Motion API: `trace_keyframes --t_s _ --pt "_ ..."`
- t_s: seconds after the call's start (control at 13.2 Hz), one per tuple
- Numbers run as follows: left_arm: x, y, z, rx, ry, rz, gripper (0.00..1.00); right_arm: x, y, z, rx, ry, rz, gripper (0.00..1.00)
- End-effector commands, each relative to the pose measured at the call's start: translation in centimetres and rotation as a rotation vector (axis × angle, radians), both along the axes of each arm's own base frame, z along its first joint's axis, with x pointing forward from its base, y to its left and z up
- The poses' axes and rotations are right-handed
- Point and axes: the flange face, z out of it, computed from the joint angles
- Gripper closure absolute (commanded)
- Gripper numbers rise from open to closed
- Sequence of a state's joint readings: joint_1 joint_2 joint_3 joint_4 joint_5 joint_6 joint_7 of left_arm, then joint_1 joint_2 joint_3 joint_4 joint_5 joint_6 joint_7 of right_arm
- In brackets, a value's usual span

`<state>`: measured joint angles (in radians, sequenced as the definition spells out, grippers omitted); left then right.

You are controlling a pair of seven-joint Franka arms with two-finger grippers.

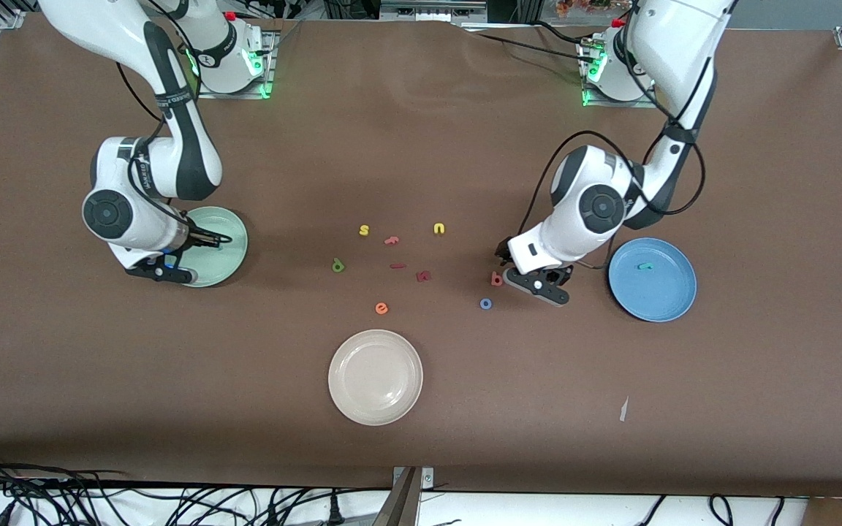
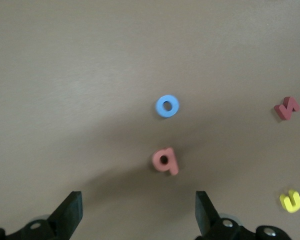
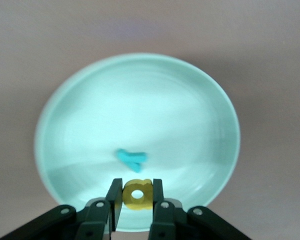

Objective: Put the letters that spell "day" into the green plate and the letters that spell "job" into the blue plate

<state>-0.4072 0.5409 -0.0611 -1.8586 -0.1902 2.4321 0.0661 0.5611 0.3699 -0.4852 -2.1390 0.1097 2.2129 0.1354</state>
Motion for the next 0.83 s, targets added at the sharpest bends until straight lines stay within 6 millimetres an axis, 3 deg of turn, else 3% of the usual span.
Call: trace_keyframes --t_s 0.0,0.15,0.3,0.53,0.76 --pt "0.9 -0.8 -2.3 -0.019 -0.017 0.041 0.01 -1.9 -1.1 -0.4 0.029 -0.002 0.008 0.0" --pt "1.3 -2.2 -3.3 -0.024 -0.028 0.044 0.02 -1.5 -0.7 0.5 0.036 -0.008 0.004 0.0" --pt "1.4 -2.7 -3.9 -0.024 -0.026 0.052 0.02 -0.2 1.0 2.4 0.046 -0.032 0.02 0.0" --pt "0.8 -3.6 -4.0 -0.022 -0.025 0.033 0.05 2.7 11.4 5.4 0.077 -0.108 -0.037 0.0" --pt "0.1 -4.2 -4.8 -0.011 -0.016 0.015 0.07 4.2 18.9 5.0 0.067 -0.153 -0.118 0.0"
